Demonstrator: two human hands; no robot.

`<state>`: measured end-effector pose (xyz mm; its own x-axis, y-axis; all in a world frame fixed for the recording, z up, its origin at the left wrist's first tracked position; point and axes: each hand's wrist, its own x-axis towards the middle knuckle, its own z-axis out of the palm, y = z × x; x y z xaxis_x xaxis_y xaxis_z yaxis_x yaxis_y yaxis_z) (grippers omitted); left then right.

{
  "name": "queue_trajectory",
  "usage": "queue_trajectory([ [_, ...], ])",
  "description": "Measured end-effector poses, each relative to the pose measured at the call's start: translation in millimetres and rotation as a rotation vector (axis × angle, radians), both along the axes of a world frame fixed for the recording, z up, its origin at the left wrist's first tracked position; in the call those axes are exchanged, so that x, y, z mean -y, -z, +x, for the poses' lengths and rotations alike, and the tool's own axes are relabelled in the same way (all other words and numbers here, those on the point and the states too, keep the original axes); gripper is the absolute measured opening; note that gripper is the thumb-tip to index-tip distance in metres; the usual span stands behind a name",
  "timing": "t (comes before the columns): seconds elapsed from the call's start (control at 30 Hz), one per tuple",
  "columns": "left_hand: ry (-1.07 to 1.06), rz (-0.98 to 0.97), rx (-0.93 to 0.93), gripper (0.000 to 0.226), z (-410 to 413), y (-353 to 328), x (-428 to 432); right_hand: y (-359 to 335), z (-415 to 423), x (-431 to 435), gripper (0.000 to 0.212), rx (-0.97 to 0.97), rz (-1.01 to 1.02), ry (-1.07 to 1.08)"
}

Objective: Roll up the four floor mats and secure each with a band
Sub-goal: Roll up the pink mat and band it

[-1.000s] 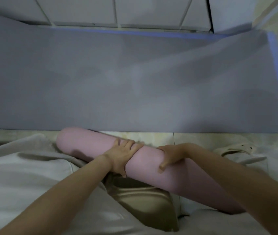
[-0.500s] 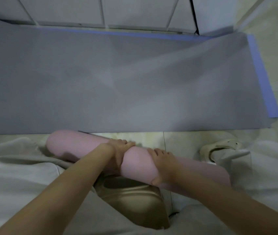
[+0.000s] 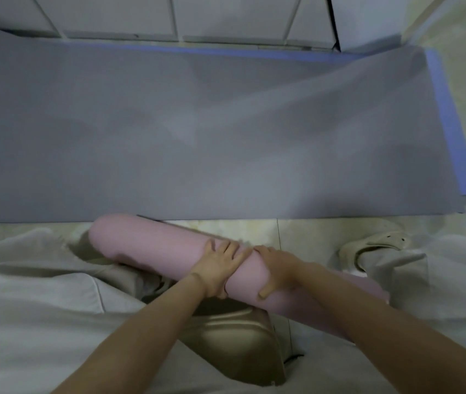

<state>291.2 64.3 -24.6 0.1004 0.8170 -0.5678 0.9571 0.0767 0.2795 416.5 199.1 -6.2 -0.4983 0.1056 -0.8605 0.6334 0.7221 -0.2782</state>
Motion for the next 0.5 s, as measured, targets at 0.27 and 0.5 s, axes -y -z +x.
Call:
queue_trajectory([
  [0.27, 0.007, -0.118, 0.073, 0.106, -5, 11, -23, 4, 33, 17, 0.120, -0.123, 0.234, -0.122],
  [0.5, -0.049, -0.025, 0.017, 0.116, 18, 2, -6, 2, 24, 9, 0.107, -0.151, 0.231, -0.149],
])
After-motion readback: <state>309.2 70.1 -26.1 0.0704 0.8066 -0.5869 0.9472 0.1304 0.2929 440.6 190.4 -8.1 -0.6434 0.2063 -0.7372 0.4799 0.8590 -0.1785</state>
